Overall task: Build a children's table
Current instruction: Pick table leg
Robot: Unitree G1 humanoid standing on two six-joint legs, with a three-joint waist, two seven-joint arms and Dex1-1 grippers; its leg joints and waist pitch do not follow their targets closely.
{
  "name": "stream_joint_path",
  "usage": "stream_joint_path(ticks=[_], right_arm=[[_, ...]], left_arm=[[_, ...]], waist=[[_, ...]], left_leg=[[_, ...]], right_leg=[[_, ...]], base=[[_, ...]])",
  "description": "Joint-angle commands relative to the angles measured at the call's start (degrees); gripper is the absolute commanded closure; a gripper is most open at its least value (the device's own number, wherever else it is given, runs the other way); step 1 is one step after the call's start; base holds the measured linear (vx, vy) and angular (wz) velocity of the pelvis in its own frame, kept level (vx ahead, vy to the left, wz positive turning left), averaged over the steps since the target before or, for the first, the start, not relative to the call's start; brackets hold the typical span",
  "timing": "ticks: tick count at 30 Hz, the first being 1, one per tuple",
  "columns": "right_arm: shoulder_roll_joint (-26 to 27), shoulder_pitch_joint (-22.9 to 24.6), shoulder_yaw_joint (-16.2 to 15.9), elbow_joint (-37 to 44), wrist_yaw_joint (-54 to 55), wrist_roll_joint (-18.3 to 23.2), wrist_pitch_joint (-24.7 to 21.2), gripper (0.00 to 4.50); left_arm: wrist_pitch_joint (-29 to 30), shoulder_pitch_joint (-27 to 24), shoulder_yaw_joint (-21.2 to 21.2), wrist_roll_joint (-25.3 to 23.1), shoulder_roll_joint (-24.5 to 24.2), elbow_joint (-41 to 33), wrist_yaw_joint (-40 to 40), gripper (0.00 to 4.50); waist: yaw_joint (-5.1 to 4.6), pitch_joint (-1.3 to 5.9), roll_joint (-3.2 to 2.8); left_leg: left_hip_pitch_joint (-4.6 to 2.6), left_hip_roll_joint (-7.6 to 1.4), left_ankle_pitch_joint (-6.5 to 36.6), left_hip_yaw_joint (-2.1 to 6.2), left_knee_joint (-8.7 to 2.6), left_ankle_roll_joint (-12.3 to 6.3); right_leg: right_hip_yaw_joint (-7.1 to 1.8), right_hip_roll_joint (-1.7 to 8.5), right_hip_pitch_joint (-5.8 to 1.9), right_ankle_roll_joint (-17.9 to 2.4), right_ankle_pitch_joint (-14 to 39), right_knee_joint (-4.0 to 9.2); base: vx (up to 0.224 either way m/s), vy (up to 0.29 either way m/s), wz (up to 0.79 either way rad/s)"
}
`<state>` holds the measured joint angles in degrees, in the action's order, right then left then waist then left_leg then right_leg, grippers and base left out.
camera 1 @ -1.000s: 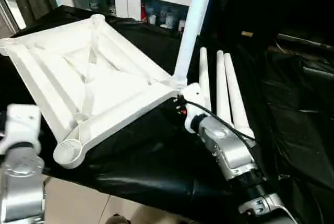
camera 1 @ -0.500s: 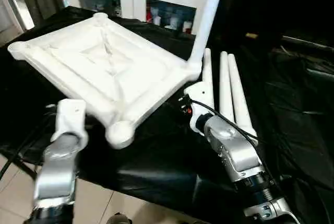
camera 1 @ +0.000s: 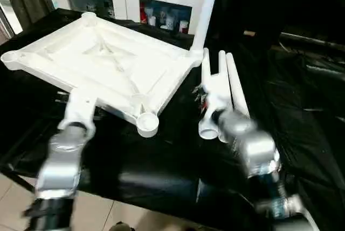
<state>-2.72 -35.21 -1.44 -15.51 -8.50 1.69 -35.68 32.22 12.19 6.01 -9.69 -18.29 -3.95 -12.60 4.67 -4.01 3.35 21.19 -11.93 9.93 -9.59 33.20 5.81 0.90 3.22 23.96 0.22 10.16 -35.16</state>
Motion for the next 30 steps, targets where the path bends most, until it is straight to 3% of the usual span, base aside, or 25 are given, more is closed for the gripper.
stream_joint_path(ticks=[1,3,9,12,22,26,28,30], right_arm=[[-0.5,-3.3,2.2,-4.8,1.9,0.9,-3.0,0.11],[-0.7,-5.6,3.0,-7.6,2.4,0.9,-4.2,0.11],[-0.8,-12.3,6.1,-17.3,4.1,2.5,-8.3,0.11],[-0.7,-14.8,7.0,-22.2,5.3,2.4,-10.4,0.11],[0.4,-16.7,7.4,-28.9,2.6,4.3,-15.3,0.11],[0.6,-17.4,7.1,-31.3,1.9,4.6,-16.9,0.11],[0.5,-17.7,7.5,-32.4,1.4,4.9,-17.8,0.11],[0.5,-17.9,7.8,-33.3,1.4,5.0,-18.0,0.11]], left_arm=[[-1.2,-1.1,-2.6,1.7,-2.2,-2.4,-5.7,1.29],[-0.8,-1.5,-3.5,2.8,-3.6,-3.6,-8.4,1.29],[0.3,-2.1,-6.3,8.3,-8.6,-9.7,-19.0,1.29],[0.2,-2.9,-8.2,11.3,-11.6,-14.1,-25.7,1.29],[1.9,-2.8,-9.2,13.4,-14.3,-16.8,-28.8,1.29],[3.2,-2.8,-9.0,14.7,-15.4,-18.3,-30.3,1.29],[3.6,-2.6,-9.2,15.1,-15.6,-19.1,-30.5,1.29],[3.7,-2.5,-9.3,15.3,-15.8,-19.5,-30.6,1.29]], waist=[[0.02,4.18,-1.41],[0.22,4.16,-1.55],[0.31,4.34,-1.28],[0.29,4.17,-1.33],[0.25,3.96,-1.32],[0.20,3.94,-1.28],[0.12,4.07,-0.81],[0.14,4.10,-0.95]], left_leg=[[-0.96,-0.16,11.4,-0.19,-3.70,2.49],[-1.15,-0.21,11.4,-0.31,-3.62,2.77],[-0.95,-0.14,9.2,-0.42,-3.47,3.38],[-0.98,-0.14,10.4,-0.44,-3.45,3.80],[-1.00,-0.18,14.4,-0.37,-3.56,4.57],[-0.99,-0.19,14.9,-0.32,-3.56,4.88],[-0.95,-0.20,14.2,-0.40,-3.51,4.71],[-0.95,-0.22,13.9,-0.39,-3.50,4.81]], right_leg=[[-1.40,2.55,-2.51,-8.7,6.1,3.11],[-1.42,2.52,-2.26,-8.8,5.6,2.99],[-1.38,2.63,-2.68,-9.2,2.6,2.46],[-1.36,2.70,-2.48,-9.4,4.6,2.41],[-1.52,2.81,-2.17,-7.7,12.2,2.99],[-1.48,2.78,-2.04,-7.7,13.5,2.98],[-1.45,2.67,-2.12,-7.6,12.9,2.92],[-1.43,2.70,-2.05,-7.6,12.6,2.87]], base=[[0.000,0.000,0.00],[0.000,0.000,0.00],[0.000,0.000,0.00],[0.000,0.000,0.00],[0.000,0.000,0.00],[0.000,0.000,0.00],[0.000,0.000,0.00],[0.000,0.000,0.00]])
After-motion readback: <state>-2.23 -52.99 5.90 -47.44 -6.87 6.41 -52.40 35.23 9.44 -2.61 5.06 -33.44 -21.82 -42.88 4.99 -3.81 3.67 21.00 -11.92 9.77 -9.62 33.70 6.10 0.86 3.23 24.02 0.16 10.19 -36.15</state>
